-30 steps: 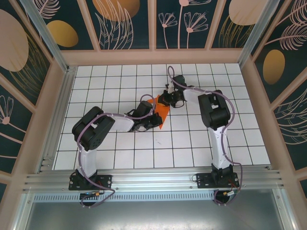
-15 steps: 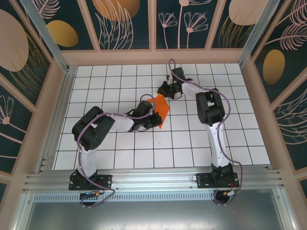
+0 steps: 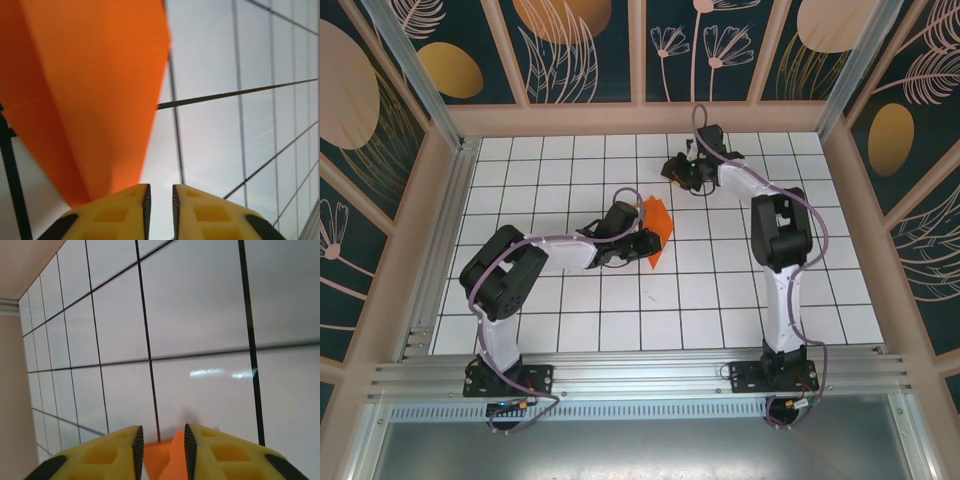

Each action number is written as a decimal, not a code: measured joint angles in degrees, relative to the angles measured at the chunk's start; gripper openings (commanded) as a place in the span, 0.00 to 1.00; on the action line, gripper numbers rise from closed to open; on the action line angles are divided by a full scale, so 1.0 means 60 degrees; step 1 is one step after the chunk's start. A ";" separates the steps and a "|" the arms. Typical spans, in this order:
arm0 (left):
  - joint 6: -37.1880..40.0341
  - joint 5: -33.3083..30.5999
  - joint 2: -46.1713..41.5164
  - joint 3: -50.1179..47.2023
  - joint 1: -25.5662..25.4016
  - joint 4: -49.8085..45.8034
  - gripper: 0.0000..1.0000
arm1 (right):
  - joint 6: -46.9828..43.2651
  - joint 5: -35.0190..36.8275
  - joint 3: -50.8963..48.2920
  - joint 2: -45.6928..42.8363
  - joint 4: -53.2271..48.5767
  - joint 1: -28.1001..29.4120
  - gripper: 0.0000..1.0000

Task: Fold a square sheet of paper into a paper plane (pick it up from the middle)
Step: Fourth fold the wing at the center of the table, then turn over the paper at the center of the table.

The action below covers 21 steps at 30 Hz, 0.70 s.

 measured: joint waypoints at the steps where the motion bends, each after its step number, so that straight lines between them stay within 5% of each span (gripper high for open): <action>1: 0.0029 -0.0066 -0.0248 0.0000 0.0007 -0.0036 0.30 | -0.0073 0.0040 -0.0652 -0.0572 0.0138 0.0047 0.45; 8: 0.0091 -0.0535 -0.2004 -0.0743 0.0605 0.0255 0.42 | -0.0525 0.0168 -0.4331 -0.3319 0.1253 0.0583 0.54; 21: -0.0233 0.0113 -0.0331 -0.0947 0.1428 0.0943 0.44 | -0.0998 -0.0667 -0.4703 -0.1668 0.1821 0.1002 0.43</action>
